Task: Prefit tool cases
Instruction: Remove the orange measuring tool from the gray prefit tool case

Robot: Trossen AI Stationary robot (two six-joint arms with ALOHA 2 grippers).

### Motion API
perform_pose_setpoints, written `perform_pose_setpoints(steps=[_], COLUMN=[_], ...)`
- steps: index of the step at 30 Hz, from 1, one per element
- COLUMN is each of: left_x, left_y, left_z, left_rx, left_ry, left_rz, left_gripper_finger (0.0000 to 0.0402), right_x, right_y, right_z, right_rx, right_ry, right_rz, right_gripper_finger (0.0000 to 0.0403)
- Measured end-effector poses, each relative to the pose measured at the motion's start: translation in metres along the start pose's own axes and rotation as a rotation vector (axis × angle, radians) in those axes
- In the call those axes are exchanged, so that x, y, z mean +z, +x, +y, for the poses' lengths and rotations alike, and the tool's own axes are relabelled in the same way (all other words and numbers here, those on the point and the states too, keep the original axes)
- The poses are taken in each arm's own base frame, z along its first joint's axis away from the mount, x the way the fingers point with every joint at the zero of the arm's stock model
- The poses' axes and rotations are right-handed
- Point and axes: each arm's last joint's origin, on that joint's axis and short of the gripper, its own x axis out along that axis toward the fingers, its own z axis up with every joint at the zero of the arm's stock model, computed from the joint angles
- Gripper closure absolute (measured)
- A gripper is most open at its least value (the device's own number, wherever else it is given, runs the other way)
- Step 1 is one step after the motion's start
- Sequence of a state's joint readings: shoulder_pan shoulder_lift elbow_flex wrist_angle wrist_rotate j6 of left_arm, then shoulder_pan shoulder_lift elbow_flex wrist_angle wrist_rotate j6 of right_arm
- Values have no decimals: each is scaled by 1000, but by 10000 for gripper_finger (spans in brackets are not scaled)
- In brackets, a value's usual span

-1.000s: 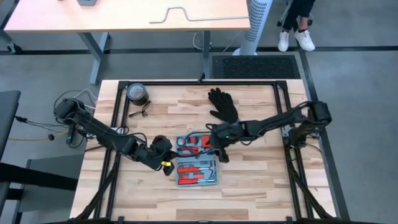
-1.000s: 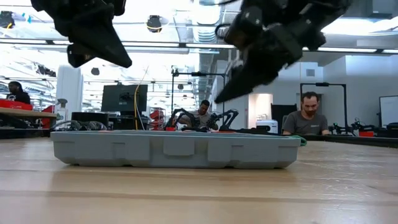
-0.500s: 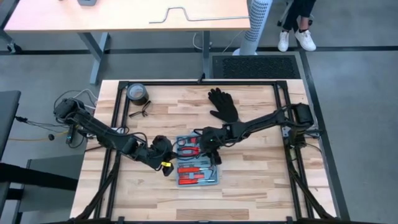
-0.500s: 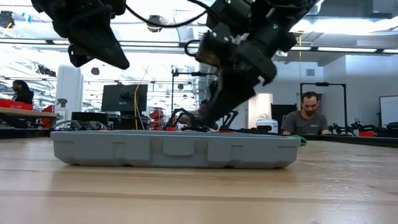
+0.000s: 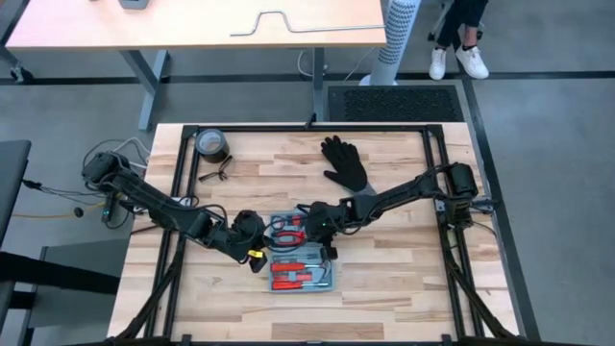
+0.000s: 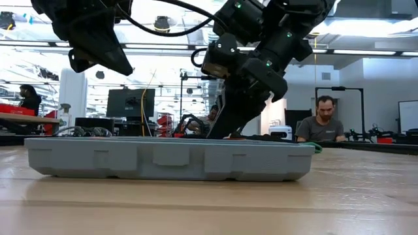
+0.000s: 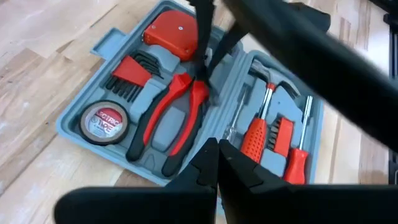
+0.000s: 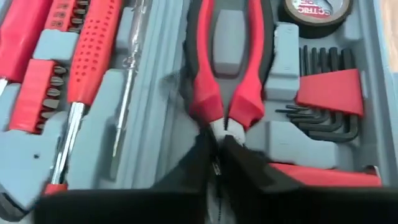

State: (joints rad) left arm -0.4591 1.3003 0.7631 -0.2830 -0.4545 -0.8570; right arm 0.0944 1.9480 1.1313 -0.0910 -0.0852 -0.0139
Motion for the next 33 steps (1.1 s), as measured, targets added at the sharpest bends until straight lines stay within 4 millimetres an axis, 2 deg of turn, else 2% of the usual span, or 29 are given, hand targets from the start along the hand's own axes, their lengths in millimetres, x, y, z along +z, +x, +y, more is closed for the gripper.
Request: perform_pose_setpoints(steps=[2,9,18,25,33], left_x=[0,-3,-4,-3,-3], left_y=[0,0,0,0,0], left_z=[0,4,5,6,6], left_rx=[1,34,57,64,66], left_ry=[8,31,63,79,80], left_rz=[3,31,27,19,17], left_gripper_finger=[401,401,402,401,401], right_x=[0,4,30,34,29], right_y=[-1,-10,-69,-97,-113], right_z=[0,2,5,-10,-37], right_rx=[-7,-7,-95,-175,-249], right_ry=[34,178,217,252,303], right_rz=[-1,-16,-169,-202,-180], right_gripper_finger=[391,399,401,402,402])
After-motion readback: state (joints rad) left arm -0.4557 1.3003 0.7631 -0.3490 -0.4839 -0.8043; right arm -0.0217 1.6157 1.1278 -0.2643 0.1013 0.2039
